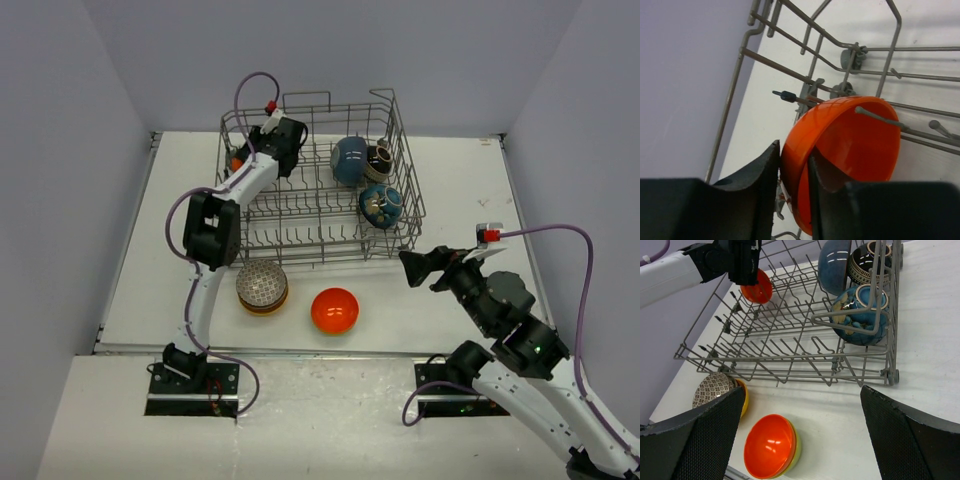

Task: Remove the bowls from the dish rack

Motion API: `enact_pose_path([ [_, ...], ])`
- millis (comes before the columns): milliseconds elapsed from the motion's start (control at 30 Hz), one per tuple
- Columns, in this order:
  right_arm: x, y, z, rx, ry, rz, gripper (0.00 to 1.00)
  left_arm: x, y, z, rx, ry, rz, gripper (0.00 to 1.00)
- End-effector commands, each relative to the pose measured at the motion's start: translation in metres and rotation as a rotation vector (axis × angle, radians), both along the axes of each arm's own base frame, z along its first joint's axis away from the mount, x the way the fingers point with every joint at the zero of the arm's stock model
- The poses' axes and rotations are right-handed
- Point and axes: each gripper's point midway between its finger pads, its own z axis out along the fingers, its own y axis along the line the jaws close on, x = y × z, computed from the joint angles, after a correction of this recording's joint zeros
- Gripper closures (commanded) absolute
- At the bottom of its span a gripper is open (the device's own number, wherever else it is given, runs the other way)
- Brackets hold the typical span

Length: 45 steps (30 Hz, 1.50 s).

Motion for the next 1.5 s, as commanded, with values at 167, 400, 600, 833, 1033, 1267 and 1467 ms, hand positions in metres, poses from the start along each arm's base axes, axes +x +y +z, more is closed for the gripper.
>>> enact_pose_path([
  [167,0.003,0.005,0.005,0.005,-0.024,0.014,0.01,0.014,0.005,0.018,0.067,-0.035,-0.026,0.99],
  [400,0.005,0.006,0.003,-0.002,-0.018,0.012,0.01,0.025,0.006,0.033,0.098,-0.074,-0.043,1.00],
  [600,0.007,0.006,0.003,-0.009,-0.015,0.009,0.01,0.036,0.009,0.047,0.122,-0.115,-0.041,1.00],
  [833,0.010,0.008,-0.001,-0.027,0.000,0.008,0.01,0.043,0.006,0.054,0.104,-0.144,-0.051,1.00],
  [1033,0.009,0.008,0.000,-0.029,-0.001,0.008,0.01,0.033,0.009,0.070,0.174,-0.143,-0.007,1.00],
  [1267,0.008,0.009,0.001,-0.023,-0.011,0.018,0.01,0.018,0.014,0.096,0.285,-0.133,0.048,1.00],
  [1467,0.007,0.009,0.001,-0.023,-0.007,0.022,0.01,0.006,0.008,0.129,0.348,-0.165,0.069,1.00],
])
